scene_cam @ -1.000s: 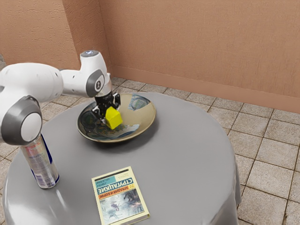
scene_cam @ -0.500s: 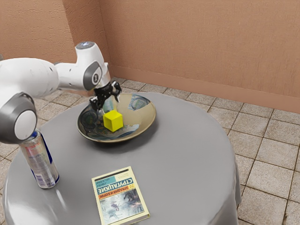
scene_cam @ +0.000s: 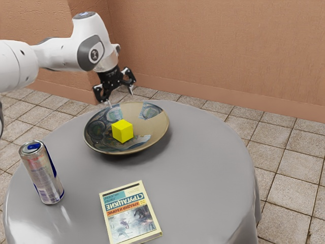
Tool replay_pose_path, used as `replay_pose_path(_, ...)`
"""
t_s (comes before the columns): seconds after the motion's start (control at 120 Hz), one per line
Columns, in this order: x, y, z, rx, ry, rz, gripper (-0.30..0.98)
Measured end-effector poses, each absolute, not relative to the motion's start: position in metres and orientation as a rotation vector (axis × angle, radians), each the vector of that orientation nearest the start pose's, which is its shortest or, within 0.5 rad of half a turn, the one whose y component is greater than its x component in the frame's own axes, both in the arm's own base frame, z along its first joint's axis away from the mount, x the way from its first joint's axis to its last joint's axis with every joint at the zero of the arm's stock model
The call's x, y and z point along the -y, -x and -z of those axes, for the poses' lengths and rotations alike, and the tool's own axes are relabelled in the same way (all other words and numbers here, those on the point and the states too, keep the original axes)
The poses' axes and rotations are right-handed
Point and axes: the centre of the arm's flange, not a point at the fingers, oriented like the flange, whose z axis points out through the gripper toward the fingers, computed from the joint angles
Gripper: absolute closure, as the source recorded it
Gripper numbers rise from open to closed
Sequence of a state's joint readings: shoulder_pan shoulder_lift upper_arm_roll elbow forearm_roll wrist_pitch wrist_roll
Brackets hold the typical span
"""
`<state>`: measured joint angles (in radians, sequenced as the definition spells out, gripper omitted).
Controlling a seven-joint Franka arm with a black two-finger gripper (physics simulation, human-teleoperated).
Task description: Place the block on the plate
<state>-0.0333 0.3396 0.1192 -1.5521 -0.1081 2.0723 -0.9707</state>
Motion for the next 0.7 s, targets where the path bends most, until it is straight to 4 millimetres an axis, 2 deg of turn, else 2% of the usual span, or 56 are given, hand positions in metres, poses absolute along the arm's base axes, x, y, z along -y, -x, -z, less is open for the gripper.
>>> replay_pose_path(0.233,-0.008,-0.631,-0.549,1.425,2.948,0.132,0.00)
replay_pose_path(0.35,0.004,-0.604,-0.577,1.283,2.998,0.046,0.00)
replay_pose_path(0.525,0.021,-0.568,-0.610,1.090,3.032,-0.042,0.00)
replay_pose_path(0.7,0.043,-0.541,-0.629,0.893,3.041,-0.077,0.00)
